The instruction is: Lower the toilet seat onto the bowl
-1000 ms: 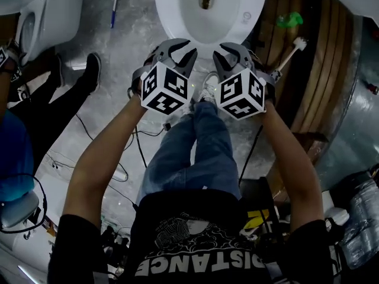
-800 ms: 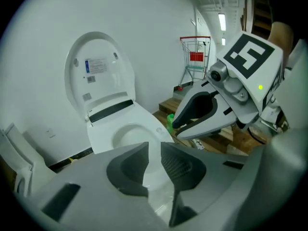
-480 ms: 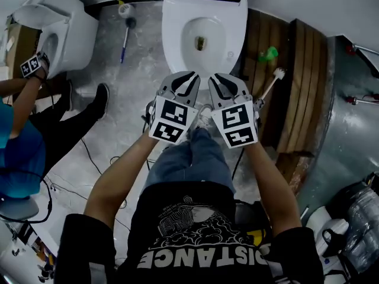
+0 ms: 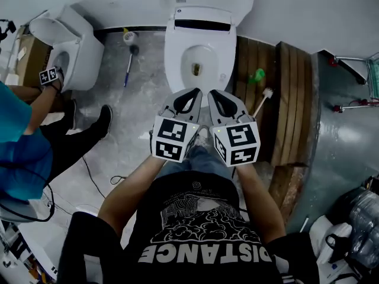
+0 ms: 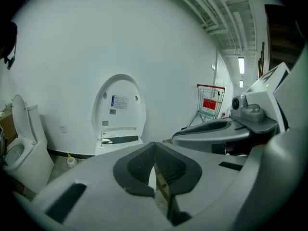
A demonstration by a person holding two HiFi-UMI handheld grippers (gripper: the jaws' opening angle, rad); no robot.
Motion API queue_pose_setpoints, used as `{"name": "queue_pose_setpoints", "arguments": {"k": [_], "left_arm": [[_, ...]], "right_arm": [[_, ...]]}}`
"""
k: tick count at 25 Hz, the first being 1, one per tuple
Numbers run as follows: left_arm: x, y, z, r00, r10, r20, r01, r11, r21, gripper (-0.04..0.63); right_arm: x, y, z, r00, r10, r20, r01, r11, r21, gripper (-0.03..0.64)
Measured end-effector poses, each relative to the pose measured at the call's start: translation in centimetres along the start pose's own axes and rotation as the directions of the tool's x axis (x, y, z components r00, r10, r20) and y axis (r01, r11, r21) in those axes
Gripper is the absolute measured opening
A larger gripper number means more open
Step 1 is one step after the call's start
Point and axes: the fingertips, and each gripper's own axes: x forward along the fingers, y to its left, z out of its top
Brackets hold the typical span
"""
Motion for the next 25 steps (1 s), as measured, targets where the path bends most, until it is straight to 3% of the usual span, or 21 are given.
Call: {"name": "queue_pose_setpoints", "arguments": {"k": [9,25], "left_arm": [[-3.9,-1.9,3.2,0.996,-0.005,0.094,0.008,0.999,-0.033,0.011],[-7.3,-3.8,3.1,0.993,-0.050,0.107,0.049,0.999,0.015,0.011]], "right_arm": [[-3.7,1.9,3.5,0.993,-0.056,0.106,0.053,0.998,0.035,0.017],[-6.7,4.6,3.1,0.983,-0.107,0.148,0.099,0.993,0.058,0.015]]}}
